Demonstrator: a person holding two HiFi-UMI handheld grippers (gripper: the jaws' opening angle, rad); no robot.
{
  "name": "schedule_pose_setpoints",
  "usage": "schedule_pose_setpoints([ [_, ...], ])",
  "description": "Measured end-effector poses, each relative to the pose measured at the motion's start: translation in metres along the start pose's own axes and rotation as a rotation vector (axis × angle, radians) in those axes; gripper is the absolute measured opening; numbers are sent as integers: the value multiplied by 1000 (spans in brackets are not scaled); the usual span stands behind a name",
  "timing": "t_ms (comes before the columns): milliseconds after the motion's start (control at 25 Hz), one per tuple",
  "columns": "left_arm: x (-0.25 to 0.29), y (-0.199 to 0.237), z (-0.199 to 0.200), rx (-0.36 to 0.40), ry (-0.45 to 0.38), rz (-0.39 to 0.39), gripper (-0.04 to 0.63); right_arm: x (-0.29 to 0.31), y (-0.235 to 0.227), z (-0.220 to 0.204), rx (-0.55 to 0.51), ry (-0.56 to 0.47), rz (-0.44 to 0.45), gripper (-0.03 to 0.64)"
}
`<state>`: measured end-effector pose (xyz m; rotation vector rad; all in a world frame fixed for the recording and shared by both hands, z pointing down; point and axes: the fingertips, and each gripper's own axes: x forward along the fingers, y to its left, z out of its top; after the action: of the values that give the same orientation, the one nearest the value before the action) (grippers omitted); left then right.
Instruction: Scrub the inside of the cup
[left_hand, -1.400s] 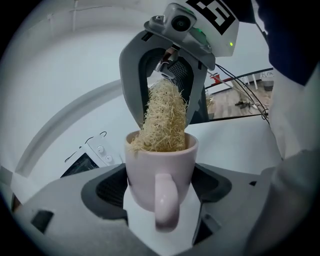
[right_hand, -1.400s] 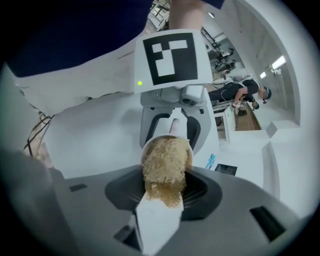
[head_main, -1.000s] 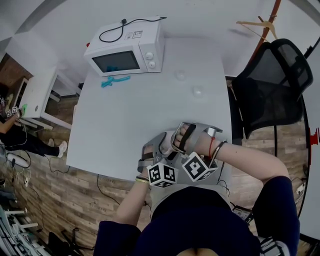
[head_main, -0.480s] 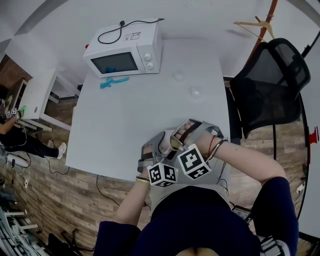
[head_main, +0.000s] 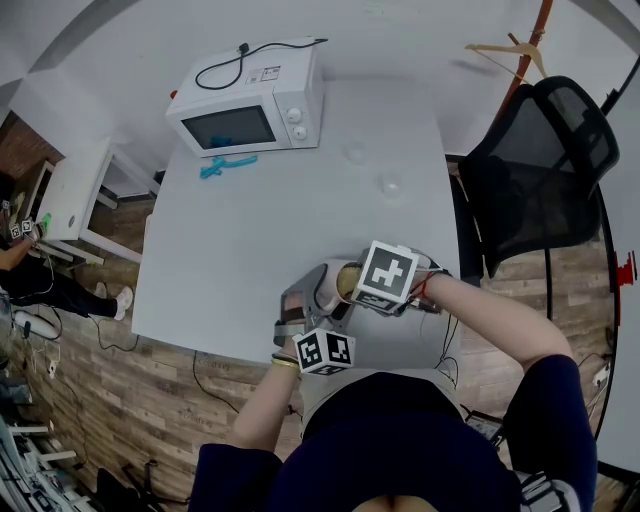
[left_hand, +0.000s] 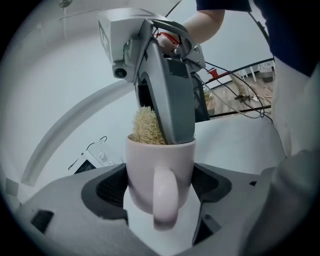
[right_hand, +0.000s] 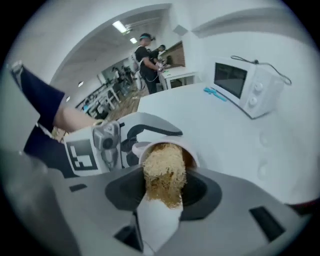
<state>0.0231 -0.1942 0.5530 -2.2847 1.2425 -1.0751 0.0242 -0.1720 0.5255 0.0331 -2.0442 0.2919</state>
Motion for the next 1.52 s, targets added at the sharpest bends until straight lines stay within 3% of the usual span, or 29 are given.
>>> schedule_pose_setpoints([
  [280,-3,5,1,-23,-4,22,391,-2,-2,6,584,-154,291,176],
  [520,-4,10,-2,-32,-4,49,391,-5,-6,12,987,-303,507,176],
  [640,-3,10,-4,-26,-2,53,391,-7,-9,12,1146,-371,606,176],
  [720,-4,10,-3,-28,-3,44,391,-7,-8,11,1166,-384,620,176],
  [840,-5,10,-2,-41,-7,41,391,-8,-6,13,1091,-373,585,176],
  [960,-5,9,0,-47,-13,32,391,-10,-3,14,940,-343,523,176],
  [1120,-3,2,0,-15,-29,-3,391,-11,5,8,586,-225,382,176],
  [1320,0,-13,2,-31,-38,-60,391,-7,12,-10,95,7,196,176],
  [1520,0,-25,2,-37,-28,-93,391,-4,18,-21,-256,142,104,176],
])
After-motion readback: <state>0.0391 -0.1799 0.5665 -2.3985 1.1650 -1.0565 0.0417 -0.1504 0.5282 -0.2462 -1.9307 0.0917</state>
